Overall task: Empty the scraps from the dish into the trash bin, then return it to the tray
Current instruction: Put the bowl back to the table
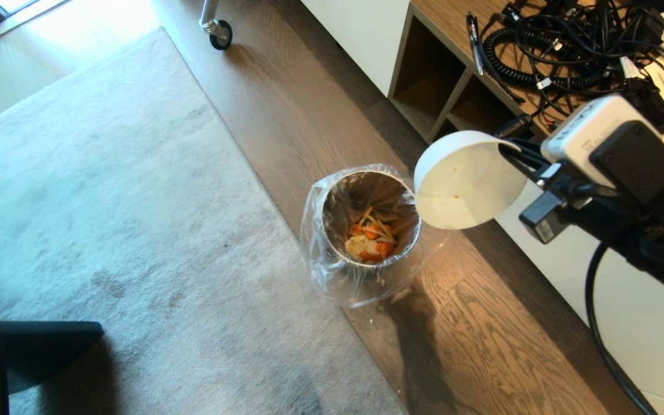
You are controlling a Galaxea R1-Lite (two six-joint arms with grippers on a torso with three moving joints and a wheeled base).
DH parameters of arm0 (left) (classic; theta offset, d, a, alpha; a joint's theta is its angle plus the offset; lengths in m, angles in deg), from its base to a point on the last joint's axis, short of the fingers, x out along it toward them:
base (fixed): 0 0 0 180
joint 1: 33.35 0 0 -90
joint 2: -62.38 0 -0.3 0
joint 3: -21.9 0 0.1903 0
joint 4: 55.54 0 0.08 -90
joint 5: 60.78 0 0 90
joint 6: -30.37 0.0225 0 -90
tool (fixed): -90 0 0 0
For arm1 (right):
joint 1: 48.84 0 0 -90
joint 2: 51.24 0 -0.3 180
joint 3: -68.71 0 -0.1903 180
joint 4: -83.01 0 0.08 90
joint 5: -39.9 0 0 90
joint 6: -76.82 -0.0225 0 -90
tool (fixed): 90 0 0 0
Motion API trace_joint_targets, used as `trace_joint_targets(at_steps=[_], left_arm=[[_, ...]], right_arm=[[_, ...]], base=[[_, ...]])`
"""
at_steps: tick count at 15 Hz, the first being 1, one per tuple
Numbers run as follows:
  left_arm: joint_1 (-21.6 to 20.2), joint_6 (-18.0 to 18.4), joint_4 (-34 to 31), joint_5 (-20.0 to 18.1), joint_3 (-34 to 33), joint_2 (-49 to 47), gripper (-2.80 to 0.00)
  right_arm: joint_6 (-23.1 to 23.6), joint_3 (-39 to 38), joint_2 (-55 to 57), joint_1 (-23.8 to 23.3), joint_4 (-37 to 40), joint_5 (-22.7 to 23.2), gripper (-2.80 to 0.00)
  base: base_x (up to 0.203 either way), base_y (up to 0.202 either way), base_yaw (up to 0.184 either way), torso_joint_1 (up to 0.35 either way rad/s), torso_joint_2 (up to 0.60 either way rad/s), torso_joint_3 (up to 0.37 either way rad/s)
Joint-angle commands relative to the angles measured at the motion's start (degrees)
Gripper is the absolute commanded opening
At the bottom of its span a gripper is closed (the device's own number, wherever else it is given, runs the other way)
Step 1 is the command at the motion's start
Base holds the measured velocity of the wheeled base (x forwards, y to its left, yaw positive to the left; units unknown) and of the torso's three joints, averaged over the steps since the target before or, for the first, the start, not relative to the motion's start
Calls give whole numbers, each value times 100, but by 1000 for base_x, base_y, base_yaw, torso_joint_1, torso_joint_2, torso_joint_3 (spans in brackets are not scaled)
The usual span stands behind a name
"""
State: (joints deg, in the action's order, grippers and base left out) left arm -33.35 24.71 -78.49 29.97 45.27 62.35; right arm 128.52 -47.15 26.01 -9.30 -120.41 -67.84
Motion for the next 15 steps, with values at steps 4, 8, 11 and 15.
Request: trace_joint_targets(at_steps=[4,8,11,15], left_arm=[[0,-4,2,3,0,2,-280],[0,-4,2,3,0,2,-280],[0,-4,2,3,0,2,-280],[0,-4,2,3,0,2,-280]], right_arm=[[-823,68,-727,-301,2689,5,-280],[-1454,-59,-727,-324,3429,8,-280],[-1714,-316,-758,-324,3586,8,-280],[-2335,-469,-1026,-453,4038,0,-280]], base=[[0,0,0,0,0,0],[0,0,0,0,0,0],[0,0,0,0,0,0],[0,0,0,0,0,0]])
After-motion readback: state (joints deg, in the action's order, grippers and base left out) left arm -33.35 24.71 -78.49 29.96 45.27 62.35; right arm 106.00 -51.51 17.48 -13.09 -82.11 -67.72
